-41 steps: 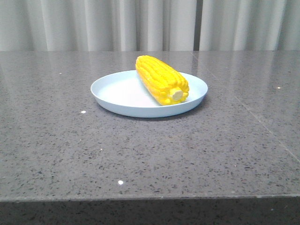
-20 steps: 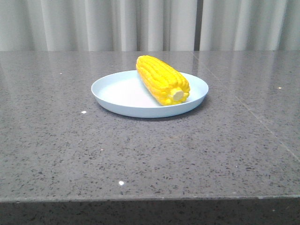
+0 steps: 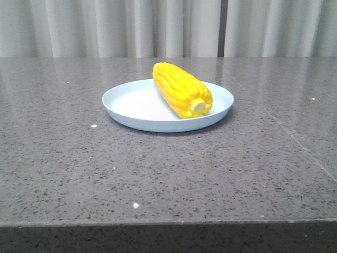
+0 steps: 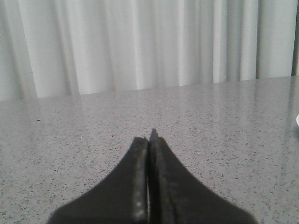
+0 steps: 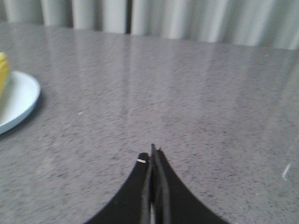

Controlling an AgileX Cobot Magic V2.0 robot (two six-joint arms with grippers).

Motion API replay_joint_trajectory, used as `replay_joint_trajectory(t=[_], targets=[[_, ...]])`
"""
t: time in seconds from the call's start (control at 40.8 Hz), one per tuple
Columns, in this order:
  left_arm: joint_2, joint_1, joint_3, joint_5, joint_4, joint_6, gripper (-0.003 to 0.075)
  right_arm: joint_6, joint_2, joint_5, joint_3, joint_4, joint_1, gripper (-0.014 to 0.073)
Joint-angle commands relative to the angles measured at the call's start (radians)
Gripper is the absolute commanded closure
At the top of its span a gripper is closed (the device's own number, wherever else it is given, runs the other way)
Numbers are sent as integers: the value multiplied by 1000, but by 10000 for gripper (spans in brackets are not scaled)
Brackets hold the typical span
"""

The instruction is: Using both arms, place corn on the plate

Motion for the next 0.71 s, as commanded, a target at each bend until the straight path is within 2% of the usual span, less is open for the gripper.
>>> replay_joint_trajectory(t=[0.0, 0.245, 0.686], targets=[[-21, 3, 4, -83, -4, -9, 741, -16, -36, -203, 70, 21, -34, 661], [-21, 3, 4, -83, -4, -9, 741, -16, -112, -405, 264, 60, -19, 661], [-21, 3, 4, -83, -4, -9, 741, -15, -112, -390, 267, 78, 30, 661]])
